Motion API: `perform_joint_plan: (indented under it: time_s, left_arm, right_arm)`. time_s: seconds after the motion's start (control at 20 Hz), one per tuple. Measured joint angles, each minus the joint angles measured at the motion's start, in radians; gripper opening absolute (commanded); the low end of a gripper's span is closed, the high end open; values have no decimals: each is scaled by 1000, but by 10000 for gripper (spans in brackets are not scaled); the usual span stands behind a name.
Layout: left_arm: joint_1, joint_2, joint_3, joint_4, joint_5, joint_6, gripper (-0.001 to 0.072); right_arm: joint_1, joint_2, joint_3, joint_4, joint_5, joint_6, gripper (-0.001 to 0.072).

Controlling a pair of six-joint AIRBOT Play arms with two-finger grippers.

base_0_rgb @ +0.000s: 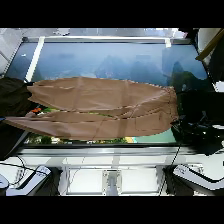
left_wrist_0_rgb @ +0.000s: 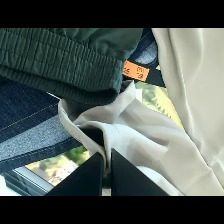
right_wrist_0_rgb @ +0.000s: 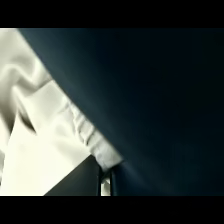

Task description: Fold the clothes and pants, and hang the long-sleeved shirts on hangers.

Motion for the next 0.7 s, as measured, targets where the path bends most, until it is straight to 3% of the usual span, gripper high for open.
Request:
perform_joint_plan:
  time_s: [0.45, 0.55, 0.7]
  left_arm:
    - [-3, 0, 85, 130, -118, -1, 11]
    - [-23, 0, 119, 118, -110, -10, 10]
    - [-101, -5, 159, 88, 26, -80, 10]
  right_arm:
    - [-119, 260, 332, -277, 498, 29, 26]
    - [-119, 298, 378, -305, 542, 67, 26]
    - [-64, 300, 409, -325, 517, 131, 25]
